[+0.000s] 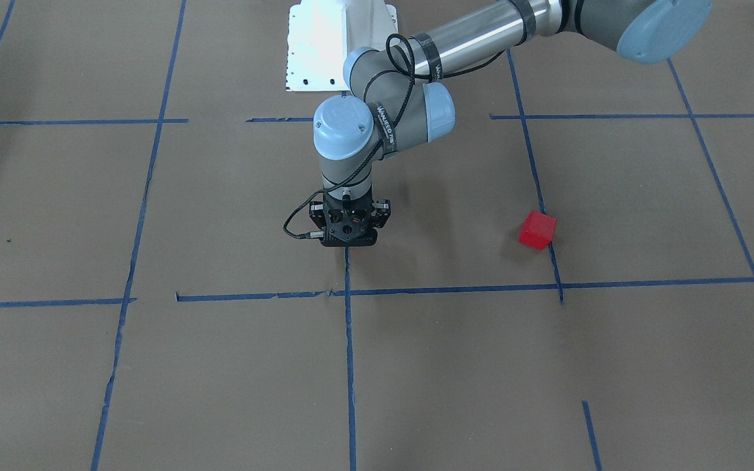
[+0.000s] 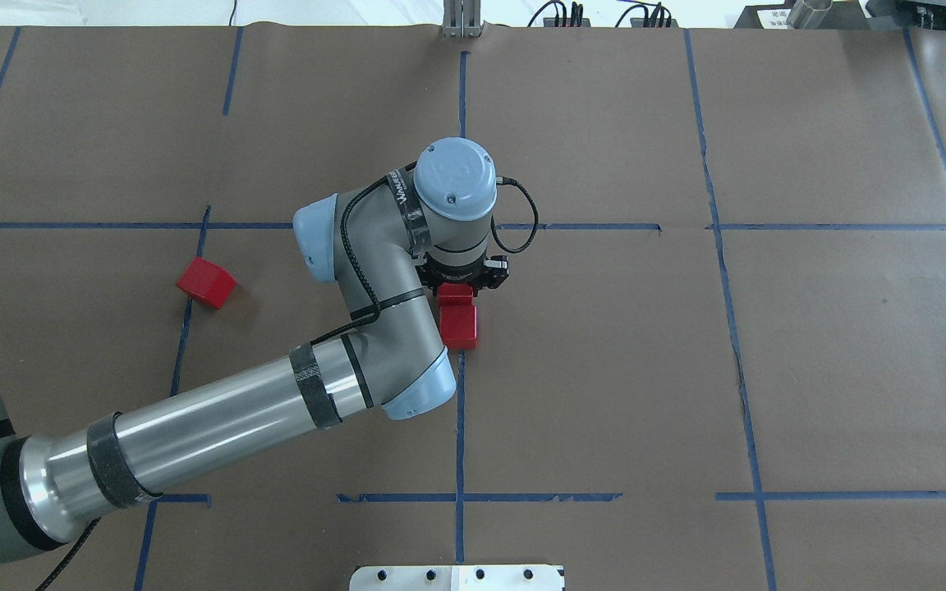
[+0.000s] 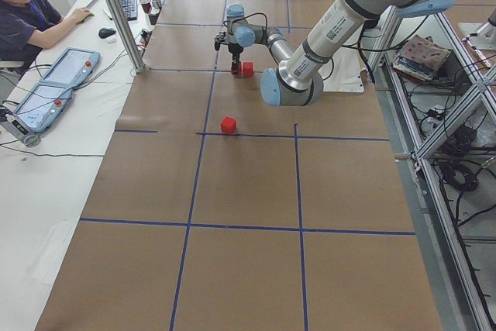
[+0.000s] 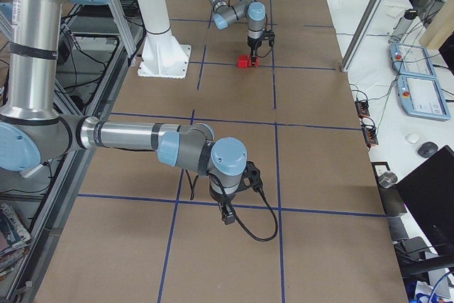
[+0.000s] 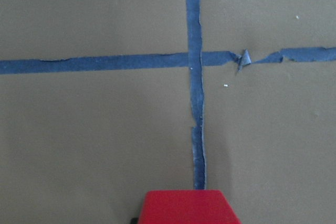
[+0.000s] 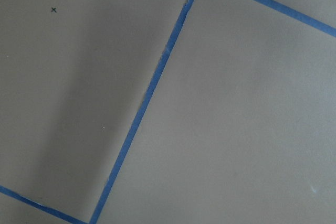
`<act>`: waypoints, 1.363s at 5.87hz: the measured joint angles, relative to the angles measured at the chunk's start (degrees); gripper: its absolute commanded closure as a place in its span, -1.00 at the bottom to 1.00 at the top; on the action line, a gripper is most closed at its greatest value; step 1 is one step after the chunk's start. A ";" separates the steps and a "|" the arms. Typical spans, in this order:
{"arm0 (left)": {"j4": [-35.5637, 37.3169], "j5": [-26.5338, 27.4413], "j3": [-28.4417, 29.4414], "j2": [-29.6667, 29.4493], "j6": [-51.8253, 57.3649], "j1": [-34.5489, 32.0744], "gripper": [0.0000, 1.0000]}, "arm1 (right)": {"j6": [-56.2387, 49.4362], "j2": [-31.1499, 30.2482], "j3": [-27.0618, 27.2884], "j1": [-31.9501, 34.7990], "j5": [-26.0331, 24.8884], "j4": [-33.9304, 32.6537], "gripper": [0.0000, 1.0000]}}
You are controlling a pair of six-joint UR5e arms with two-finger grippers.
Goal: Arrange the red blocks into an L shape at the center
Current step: 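Lower the cube just beyond the center cube, farther from the robot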
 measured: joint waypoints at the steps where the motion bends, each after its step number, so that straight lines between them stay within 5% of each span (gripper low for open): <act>1: -0.03 -0.01 0.00 0.00 -0.51 0.24 0.66 | 0.00 0.00 -0.01 0.00 0.00 -0.01 -0.99; 5: -0.22 -0.10 0.00 0.16 -0.63 0.81 0.60 | 0.07 0.00 -0.09 0.00 0.00 0.02 -0.99; 8: -0.48 -0.12 0.05 0.28 -0.43 0.87 0.24 | 0.09 0.00 -0.13 0.00 0.00 0.00 -0.99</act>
